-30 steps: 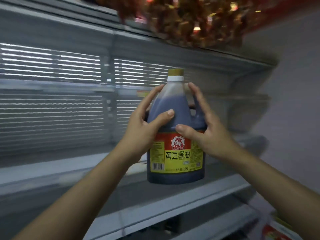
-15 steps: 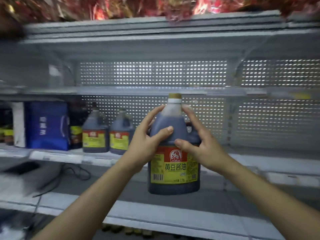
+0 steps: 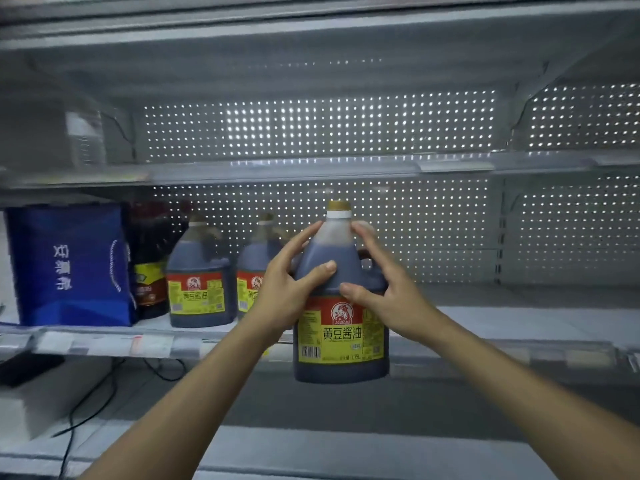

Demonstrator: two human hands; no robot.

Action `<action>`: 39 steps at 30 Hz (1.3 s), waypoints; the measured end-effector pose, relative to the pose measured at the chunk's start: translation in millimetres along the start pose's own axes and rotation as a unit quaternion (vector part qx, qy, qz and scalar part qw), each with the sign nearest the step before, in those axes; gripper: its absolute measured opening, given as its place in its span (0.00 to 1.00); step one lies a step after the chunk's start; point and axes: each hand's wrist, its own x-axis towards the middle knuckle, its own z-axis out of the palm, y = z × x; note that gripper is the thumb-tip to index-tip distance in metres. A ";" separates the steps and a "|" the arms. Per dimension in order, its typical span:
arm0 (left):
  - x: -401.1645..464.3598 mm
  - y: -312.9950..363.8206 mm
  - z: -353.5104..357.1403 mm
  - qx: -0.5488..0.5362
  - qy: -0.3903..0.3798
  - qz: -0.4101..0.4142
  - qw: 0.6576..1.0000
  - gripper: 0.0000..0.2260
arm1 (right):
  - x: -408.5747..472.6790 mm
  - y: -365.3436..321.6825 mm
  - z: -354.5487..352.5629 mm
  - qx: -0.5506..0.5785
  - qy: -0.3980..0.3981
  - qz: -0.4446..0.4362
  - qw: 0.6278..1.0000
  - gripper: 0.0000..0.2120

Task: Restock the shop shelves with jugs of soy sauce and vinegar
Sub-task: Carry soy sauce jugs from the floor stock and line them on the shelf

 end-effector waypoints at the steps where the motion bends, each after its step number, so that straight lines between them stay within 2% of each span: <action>1: 8.5 -7.0 0.2 0.003 0.001 0.001 1.000 0.25 | 6.2 8.0 -0.6 0.001 0.001 0.002 1.000 0.41; 10: 76.2 -56.8 2.4 0.030 0.010 -0.002 1.000 0.27 | 64.1 84.0 -9.7 -0.005 -0.001 -0.023 1.000 0.41; 15: 100.2 -82.2 -0.3 0.041 -0.004 -0.016 0.999 0.28 | 82.5 117.6 -5.2 -0.018 0.024 -0.027 0.999 0.42; 22: 119.8 -126.8 -12.1 0.111 -0.018 -0.046 0.993 0.29 | 81.9 153.0 12.9 -0.013 0.059 0.030 0.998 0.42; 27: 139.1 -143.0 -13.9 0.220 -0.023 0.003 0.975 0.33 | 84.3 158.0 29.9 -0.045 0.120 0.075 0.989 0.41; 29: 143.9 -143.2 -15.0 0.202 -0.027 0.009 0.979 0.30 | 84.1 154.5 36.5 -0.067 0.134 0.072 0.986 0.42; 32: 145.2 -146.8 -18.5 0.166 -0.037 0.019 0.985 0.19 | 83.2 149.3 49.8 -0.114 0.160 0.078 0.977 0.43; 39: 148.9 -155.1 -19.4 0.118 -0.022 0.061 0.991 0.19 | 81.3 131.2 66.1 -0.171 0.184 0.110 0.962 0.45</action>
